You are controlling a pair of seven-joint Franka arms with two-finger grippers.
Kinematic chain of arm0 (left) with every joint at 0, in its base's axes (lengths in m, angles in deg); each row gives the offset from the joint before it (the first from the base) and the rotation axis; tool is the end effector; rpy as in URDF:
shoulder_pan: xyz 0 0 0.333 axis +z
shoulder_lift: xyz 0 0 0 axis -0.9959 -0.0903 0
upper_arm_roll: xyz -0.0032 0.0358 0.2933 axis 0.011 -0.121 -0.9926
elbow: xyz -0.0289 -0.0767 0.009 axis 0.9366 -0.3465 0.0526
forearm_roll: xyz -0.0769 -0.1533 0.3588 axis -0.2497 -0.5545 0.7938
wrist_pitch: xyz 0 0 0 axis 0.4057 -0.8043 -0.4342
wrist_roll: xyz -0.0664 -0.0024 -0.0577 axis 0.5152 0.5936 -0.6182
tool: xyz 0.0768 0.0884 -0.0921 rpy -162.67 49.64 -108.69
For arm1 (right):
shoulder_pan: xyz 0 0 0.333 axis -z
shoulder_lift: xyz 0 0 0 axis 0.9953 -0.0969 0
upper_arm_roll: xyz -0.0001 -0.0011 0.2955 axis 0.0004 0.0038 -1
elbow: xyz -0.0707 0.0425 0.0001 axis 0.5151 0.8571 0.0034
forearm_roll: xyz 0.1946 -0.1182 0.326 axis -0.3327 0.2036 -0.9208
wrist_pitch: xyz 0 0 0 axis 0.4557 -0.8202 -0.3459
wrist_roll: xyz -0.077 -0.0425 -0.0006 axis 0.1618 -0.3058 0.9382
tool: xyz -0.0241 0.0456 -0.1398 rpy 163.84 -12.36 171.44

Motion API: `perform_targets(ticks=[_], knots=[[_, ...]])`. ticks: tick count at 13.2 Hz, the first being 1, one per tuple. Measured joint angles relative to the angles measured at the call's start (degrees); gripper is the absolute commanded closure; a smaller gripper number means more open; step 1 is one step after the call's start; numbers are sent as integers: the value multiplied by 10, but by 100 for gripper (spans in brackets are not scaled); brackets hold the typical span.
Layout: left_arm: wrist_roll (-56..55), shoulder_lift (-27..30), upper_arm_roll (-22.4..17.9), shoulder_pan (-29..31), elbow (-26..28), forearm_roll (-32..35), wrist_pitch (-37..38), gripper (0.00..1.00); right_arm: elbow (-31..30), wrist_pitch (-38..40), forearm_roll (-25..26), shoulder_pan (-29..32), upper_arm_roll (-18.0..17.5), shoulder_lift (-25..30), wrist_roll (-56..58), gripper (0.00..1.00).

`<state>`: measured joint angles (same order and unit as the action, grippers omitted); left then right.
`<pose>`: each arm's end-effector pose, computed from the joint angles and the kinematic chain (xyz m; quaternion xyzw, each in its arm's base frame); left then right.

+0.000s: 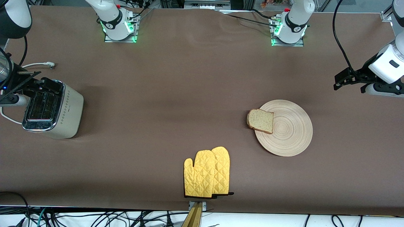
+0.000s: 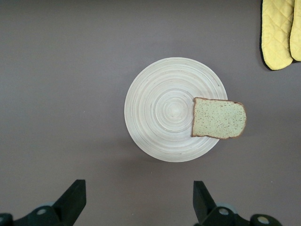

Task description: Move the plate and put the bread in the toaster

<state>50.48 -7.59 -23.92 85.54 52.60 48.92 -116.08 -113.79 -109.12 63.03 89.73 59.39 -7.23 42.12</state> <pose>0.5715 -0.0137 0.5152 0.9994 -0.0310 0.0069 0.0139 0.6017 -0.0061 0.4950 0.9997 0.0243 -0.0023 0.0033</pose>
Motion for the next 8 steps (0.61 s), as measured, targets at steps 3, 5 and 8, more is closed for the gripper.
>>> perform_targets(ticks=[3,5,8], knots=[[0,0,0,0,0,0,0,0,0,0,0,1,0,0,0,0],[0,0,0,0,0,0,-1,0,0,0,0,3,0,0,0,0],[0,-1,0,0,-1,0,-3,0,0,0,0,5,0,0,0,0]])
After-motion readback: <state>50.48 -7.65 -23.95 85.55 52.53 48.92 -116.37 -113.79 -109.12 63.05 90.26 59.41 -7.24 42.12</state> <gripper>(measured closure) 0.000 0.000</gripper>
